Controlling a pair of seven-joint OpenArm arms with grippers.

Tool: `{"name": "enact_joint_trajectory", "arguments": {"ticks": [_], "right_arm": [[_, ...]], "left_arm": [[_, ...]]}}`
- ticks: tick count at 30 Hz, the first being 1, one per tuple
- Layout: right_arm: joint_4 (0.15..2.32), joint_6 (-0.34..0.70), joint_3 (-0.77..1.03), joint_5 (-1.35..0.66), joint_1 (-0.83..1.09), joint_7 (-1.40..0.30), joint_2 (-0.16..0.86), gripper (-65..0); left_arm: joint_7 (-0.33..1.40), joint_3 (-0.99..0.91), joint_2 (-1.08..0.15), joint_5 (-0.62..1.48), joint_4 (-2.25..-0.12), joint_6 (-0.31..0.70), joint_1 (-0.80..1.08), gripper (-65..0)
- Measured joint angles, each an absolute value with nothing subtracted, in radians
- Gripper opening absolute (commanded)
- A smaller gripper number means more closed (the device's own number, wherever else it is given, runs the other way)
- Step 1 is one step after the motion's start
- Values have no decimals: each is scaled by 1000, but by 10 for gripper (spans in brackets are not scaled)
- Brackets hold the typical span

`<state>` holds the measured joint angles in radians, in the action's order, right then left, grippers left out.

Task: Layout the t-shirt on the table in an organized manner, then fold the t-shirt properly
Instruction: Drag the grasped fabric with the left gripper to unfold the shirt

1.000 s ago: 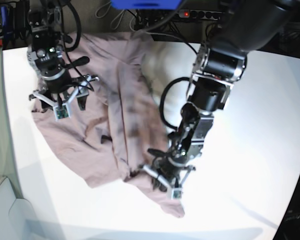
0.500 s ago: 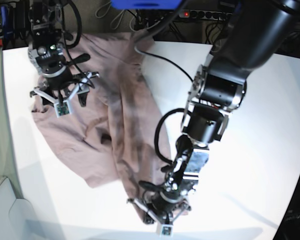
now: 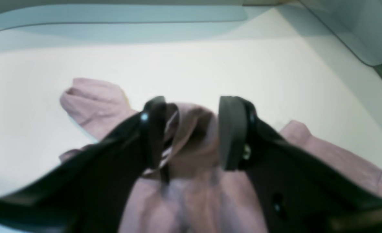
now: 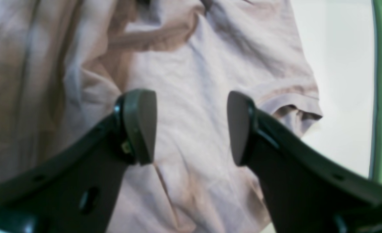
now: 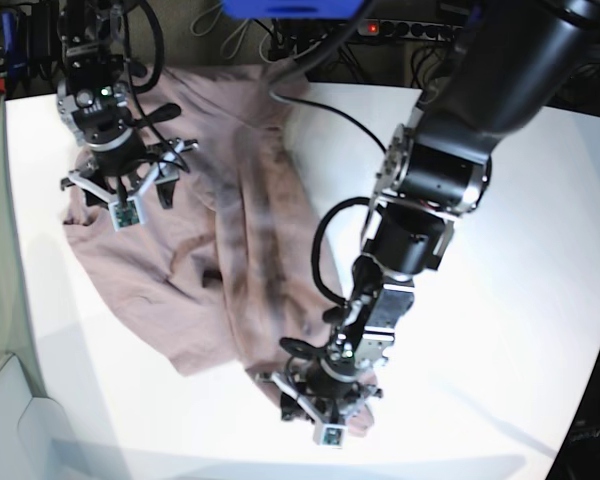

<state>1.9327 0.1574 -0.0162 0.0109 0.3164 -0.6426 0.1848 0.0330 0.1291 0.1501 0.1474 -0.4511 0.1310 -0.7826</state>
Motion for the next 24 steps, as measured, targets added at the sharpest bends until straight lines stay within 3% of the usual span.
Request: {"name": "enact_joint_trajectory", "arguments": {"ticks": [4, 6, 9, 10, 18, 24], "right_arm": [[1933, 157, -16, 11, 318, -642, 184, -306], [1933, 157, -16, 11, 326, -640, 186, -306], [1933, 157, -16, 10, 330, -642, 184, -306], [1933, 157, -16, 11, 328, -643, 184, -306], [1933, 157, -15, 11, 327, -643, 183, -306], [1933, 158, -15, 11, 329, -643, 183, -306]], "left_arm": [[116, 129, 128, 150, -543, 141, -703, -394], [155, 129, 92, 152, -630, 151, -665, -469], [203, 126, 45, 150, -696, 140, -645, -637], [207, 126, 37, 147, -694, 136, -643, -650], [198, 128, 47, 146, -562, 135, -645, -633], [75, 128, 41, 145, -422, 134, -662, -633]]}}
